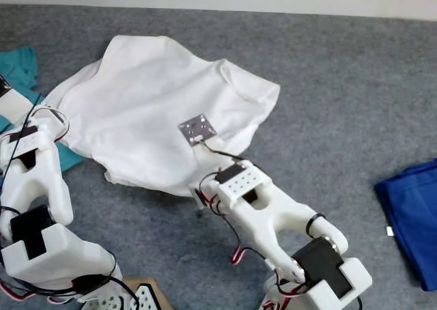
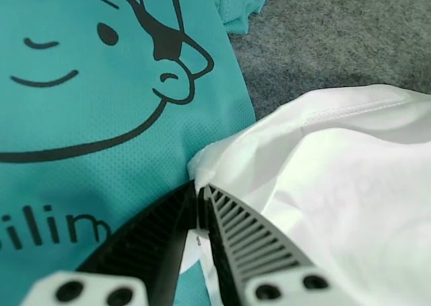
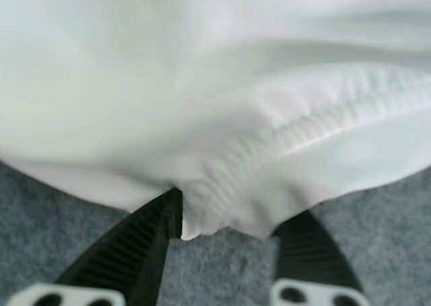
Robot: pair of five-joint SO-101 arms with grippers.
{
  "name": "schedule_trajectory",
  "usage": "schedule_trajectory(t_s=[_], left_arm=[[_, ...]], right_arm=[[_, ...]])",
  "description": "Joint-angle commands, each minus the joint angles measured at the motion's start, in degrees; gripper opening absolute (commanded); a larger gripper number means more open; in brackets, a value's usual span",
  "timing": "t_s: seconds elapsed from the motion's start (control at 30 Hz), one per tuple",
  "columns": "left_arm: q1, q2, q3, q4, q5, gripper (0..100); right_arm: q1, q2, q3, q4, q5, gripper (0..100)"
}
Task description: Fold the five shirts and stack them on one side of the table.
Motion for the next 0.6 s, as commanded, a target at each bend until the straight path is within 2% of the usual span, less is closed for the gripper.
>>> schedule_trajectory(t_s=[0.0,0.4,0.57], left_arm=[[1.36,-0.22,-0.22,-0.79,0.62,1],[1.45,-0.22,-0.13,-0.79,0.62,1],[1.45,-0.22,-0.13,-0.79,0.62,1]], right_arm=[[0.84,0.22,-2.95,-1.01,-0.53,0.5],[14.37,1.45,-19.74,-1.27,-0.35,0.8],[16.84,11.03,-33.36,-1.19,-0.26,0.7]])
